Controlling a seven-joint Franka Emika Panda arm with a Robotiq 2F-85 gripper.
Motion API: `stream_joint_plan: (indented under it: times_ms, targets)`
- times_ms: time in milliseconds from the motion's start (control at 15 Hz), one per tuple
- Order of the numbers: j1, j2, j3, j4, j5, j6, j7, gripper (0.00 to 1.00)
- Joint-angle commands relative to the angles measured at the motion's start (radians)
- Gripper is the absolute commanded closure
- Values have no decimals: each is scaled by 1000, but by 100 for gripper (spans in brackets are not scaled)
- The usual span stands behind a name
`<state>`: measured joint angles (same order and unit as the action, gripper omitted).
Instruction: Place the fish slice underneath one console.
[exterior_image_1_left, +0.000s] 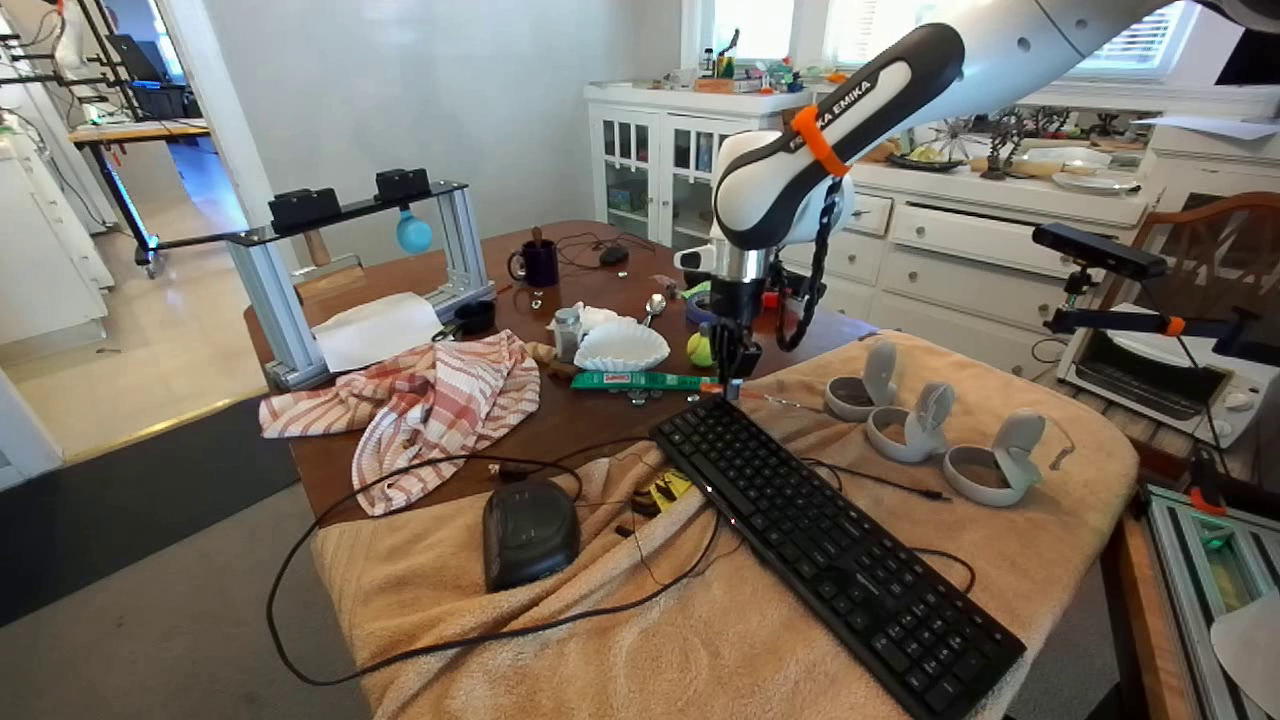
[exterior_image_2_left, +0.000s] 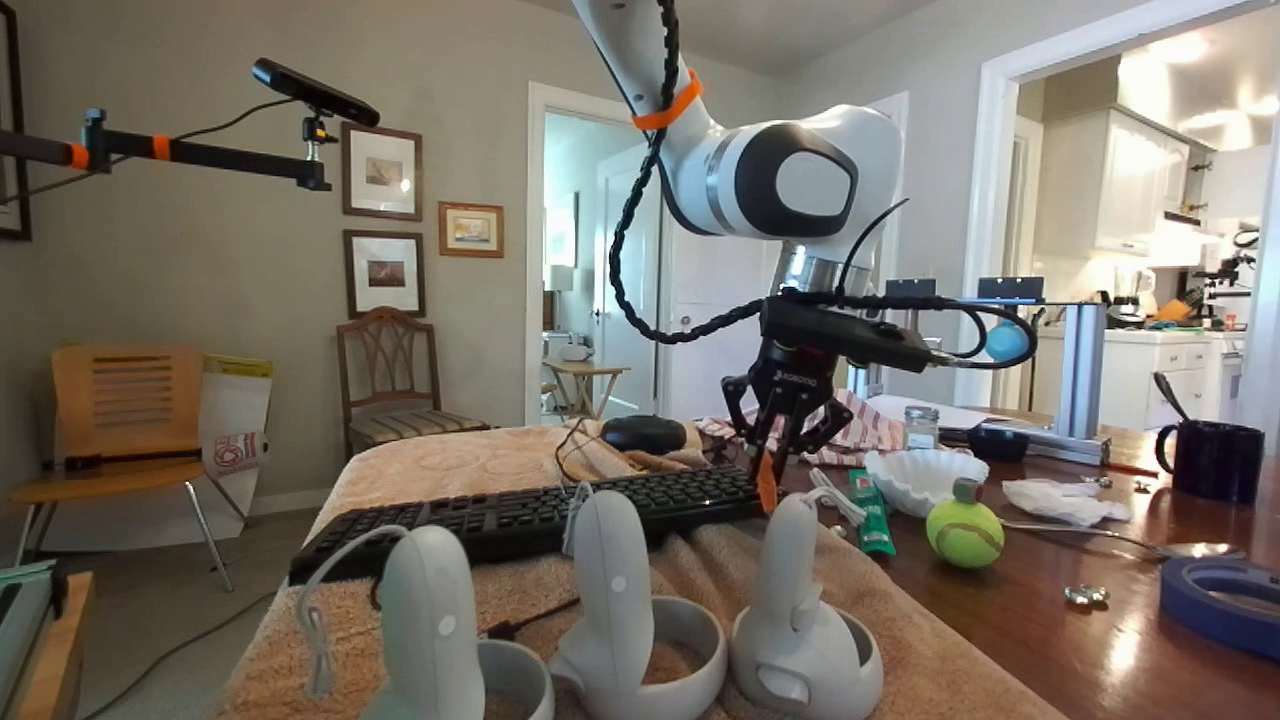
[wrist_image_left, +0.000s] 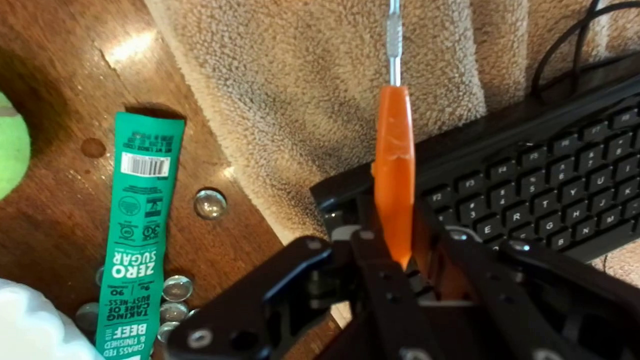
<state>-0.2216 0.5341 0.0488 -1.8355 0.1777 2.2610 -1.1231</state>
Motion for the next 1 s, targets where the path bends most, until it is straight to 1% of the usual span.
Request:
stream_joint_plan:
  times_ms: [0,67,200,267,333,533,600,800,933]
  targets:
    - [2,0,7,-23,-8,46,-8,55]
    - [0,-3,10,-22,-6,44,-13,54]
    - [7,-23,5,-29,-14,60,5,41]
    - [12,-34,0,-34,-23,70,15,32]
    - [13,-45,-1,-39,-24,80,20,25]
    - [36,-90,-22,-68,-49,121,92,3]
    - [52,-119,-36,-92,-63,135,151,0]
    - [76,-208,-42,-154,-92,122,270,0]
    - [97,-279,-43,-193,-130,83,336,0]
